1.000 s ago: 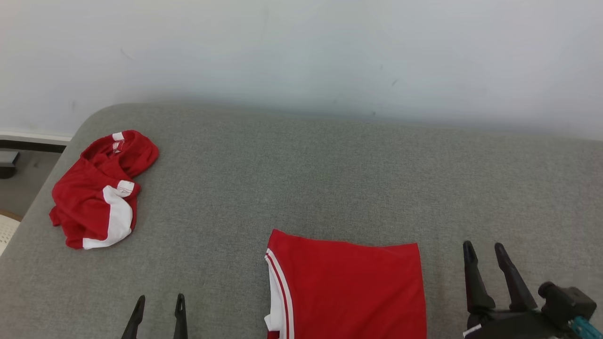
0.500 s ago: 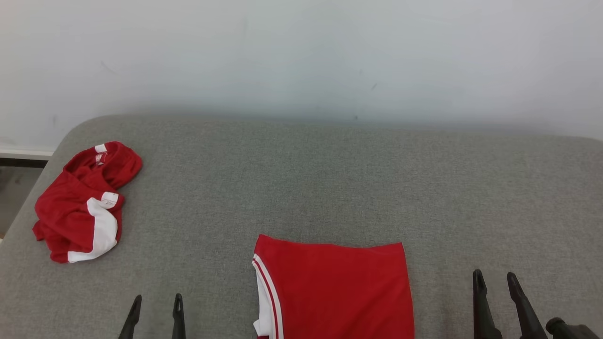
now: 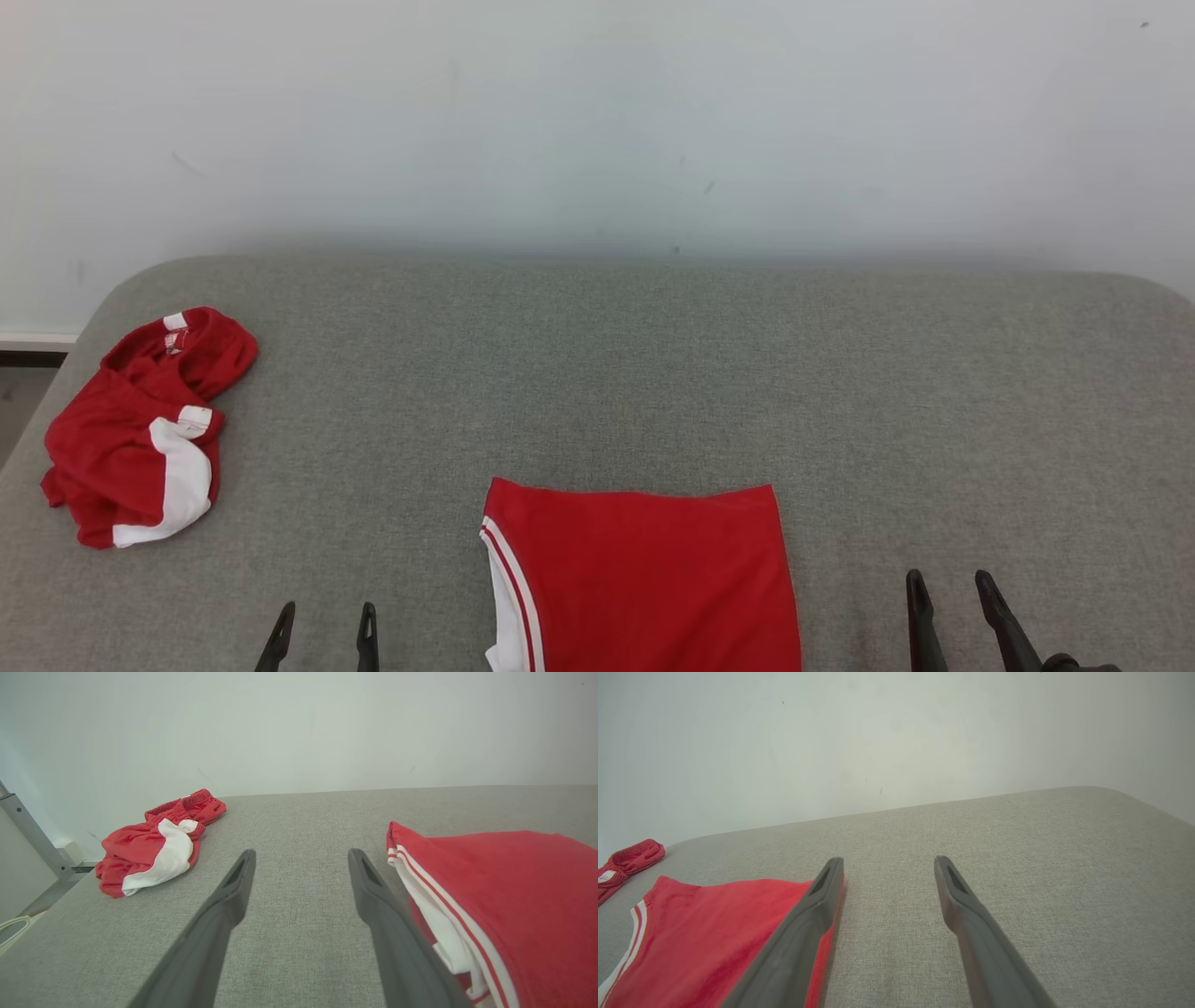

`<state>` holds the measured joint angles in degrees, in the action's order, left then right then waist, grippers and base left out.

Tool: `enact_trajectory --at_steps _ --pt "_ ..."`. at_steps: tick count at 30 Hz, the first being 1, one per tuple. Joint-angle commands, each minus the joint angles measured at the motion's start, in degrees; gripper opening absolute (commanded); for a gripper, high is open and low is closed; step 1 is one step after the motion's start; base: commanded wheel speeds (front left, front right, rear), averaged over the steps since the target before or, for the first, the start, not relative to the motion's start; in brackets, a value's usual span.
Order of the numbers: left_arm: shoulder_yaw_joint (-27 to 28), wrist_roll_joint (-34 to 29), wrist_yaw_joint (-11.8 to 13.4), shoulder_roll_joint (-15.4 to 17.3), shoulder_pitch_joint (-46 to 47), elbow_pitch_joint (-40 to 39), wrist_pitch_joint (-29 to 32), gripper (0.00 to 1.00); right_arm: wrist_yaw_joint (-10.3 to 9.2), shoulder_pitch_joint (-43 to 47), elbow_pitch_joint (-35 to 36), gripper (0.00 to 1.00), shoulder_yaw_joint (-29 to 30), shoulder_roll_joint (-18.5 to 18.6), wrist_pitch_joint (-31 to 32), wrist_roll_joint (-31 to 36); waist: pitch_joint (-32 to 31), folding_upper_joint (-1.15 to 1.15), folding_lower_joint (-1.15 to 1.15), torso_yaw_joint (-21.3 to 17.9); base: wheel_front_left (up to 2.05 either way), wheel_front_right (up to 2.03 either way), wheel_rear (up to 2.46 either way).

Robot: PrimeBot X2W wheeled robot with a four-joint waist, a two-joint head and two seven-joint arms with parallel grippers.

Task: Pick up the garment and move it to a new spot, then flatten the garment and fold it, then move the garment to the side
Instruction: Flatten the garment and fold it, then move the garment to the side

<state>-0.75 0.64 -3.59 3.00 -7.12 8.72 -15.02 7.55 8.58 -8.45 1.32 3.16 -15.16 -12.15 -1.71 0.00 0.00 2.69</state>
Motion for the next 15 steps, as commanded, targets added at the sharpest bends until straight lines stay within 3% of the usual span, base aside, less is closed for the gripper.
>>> enact_trajectory --at_steps 1,15 --pt "-0.05 -0.33 -0.07 0.14 -0.78 -0.04 -0.06 1.00 -0.10 0.75 -0.26 1.00 -0.08 -0.11 -0.10 0.39 -0.03 0.00 0.00 -0.06 0.00 0.00 0.00" --pt "-0.57 -0.45 0.00 0.38 -0.45 0.06 -0.06 1.00 -0.10 0.63 -0.97 1.00 -1.03 -0.23 -0.10 0.64 0.55 0.00 0.00 0.08 0.00 0.00 0.00"
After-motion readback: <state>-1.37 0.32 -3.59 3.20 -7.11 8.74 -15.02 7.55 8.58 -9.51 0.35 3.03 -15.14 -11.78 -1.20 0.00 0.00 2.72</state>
